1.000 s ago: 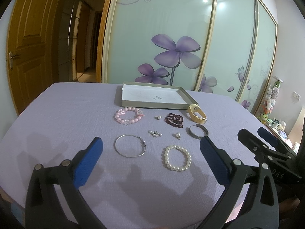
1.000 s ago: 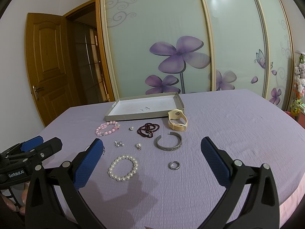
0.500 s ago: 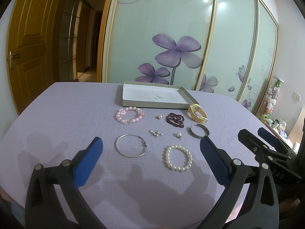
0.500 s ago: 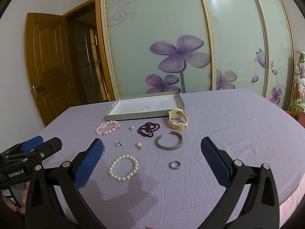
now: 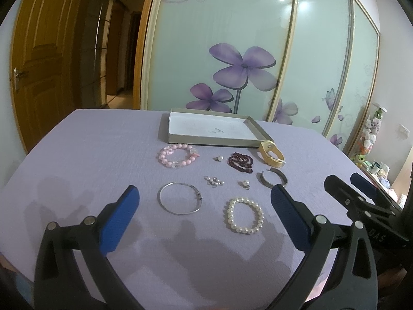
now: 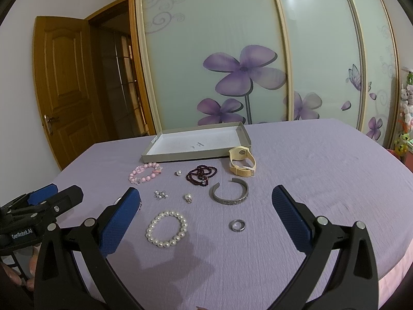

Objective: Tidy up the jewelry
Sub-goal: 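Grasp the silver ring with the right tool while the left tool grasps the silver bangle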

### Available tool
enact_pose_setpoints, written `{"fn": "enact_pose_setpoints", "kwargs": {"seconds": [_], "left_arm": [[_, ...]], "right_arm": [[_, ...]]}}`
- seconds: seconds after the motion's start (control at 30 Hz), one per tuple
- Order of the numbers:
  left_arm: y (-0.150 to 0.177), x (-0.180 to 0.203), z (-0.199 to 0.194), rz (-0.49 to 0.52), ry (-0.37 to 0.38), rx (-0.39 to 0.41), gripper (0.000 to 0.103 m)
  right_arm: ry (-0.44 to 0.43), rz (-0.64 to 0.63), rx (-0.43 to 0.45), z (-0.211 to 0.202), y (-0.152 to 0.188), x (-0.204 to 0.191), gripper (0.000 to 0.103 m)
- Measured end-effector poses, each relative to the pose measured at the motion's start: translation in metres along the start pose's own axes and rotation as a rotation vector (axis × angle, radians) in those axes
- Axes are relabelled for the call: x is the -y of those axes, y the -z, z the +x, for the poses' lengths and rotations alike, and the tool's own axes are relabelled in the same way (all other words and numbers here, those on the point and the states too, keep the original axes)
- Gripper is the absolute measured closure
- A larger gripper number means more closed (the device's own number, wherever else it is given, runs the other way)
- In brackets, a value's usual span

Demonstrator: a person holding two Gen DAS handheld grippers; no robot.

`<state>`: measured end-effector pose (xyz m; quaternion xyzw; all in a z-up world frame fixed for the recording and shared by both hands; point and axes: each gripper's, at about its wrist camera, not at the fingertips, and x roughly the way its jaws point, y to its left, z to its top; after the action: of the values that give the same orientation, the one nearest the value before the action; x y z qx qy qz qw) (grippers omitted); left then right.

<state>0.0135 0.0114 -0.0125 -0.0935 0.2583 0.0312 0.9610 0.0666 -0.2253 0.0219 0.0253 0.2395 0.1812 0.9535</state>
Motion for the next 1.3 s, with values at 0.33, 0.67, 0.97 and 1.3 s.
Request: {"fn": "enact_pose_setpoints", "kwargs": {"seconds": [0.33, 0.67, 0.97, 1.3], "left_arm": [[-0.006, -0.014, 0.028, -0.072, -0.039, -0.131, 0.002], [0.001, -0.038, 0.051, -0.177, -0.122, -0.244, 0.002], [0.001, -0.040, 0.066, -0.188, -0.124, -0.291, 0.002], [-0.002, -0.049, 0.100, -0.184, -0.147, -0.376, 0.002]], "right_arm": [[0.060, 0.061, -0.248, 0.057, 0.009, 0.030, 0.012], [0.097, 0.009, -0.422, 0.101, 0.032, 0.036, 0.049], [0.116, -0.035, -0.421, 0.109, 0.032, 0.030, 0.061], [0.107, -0.006, -0.420, 0.107, 0.026, 0.038, 0.081]]}}
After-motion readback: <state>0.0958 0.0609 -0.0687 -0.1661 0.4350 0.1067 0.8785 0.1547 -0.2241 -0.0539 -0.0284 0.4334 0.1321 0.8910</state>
